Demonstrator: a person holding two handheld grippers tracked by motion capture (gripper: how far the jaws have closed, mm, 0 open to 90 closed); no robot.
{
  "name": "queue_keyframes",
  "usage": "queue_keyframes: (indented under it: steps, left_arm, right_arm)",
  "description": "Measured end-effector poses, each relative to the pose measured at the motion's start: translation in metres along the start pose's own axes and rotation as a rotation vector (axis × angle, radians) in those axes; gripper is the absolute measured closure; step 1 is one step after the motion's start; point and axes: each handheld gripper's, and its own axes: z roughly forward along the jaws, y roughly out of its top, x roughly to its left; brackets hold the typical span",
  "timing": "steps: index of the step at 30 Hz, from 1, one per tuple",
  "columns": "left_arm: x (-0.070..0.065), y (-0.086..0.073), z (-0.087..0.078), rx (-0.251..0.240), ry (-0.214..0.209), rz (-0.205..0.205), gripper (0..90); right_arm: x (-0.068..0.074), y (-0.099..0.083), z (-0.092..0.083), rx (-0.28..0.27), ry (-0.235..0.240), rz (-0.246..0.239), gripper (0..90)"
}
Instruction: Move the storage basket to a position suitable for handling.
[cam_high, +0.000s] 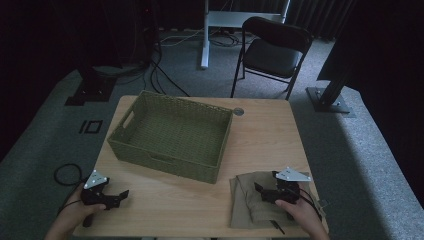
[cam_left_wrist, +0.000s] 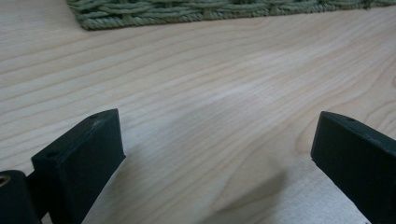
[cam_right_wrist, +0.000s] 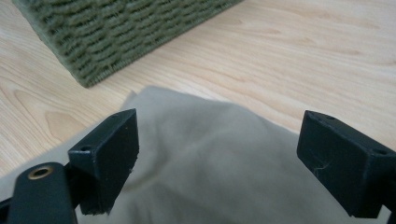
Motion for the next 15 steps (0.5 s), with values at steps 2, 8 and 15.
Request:
queue_keyframes:
  steps: [2, 8, 15]
  left_arm:
    - [0.003, 0.001, -0.001, -0.006, 0.005, -0.008, 5.9]
    - [0.013, 0.009, -0.004, -0.023, 0.018, -0.018, 5.9]
    - [0.019, 0.02, -0.007, -0.048, 0.016, -0.024, 5.9]
  right_arm:
    - [0.003, 0.004, 0.002, -0.003, 0.004, -0.005, 12.6]
    - [0.012, 0.013, 0.008, -0.014, 0.017, -0.019, 12.8]
    - [0.018, 0.021, 0.014, -0.019, 0.023, -0.02, 13.0]
